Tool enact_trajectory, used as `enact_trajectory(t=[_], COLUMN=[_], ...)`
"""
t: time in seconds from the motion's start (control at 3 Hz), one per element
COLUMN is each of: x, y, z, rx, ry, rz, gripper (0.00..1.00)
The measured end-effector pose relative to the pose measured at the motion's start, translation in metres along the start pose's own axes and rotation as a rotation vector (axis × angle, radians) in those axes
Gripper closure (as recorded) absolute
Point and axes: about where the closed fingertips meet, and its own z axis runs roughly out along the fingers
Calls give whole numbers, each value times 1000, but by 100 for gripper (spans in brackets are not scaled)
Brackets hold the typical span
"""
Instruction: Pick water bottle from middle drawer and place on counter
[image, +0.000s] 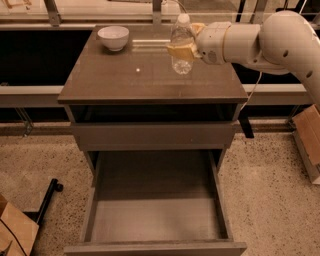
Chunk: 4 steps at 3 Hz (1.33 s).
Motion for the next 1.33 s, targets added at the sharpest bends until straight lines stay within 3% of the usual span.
enact_trajectory(t=[0.67,1.0,1.33], x=[16,31,51], y=[-32,-49,-60], z=[6,8,11], rx=[108,110,79], ry=[6,45,101], rz=[103,171,250], gripper=[100,100,100])
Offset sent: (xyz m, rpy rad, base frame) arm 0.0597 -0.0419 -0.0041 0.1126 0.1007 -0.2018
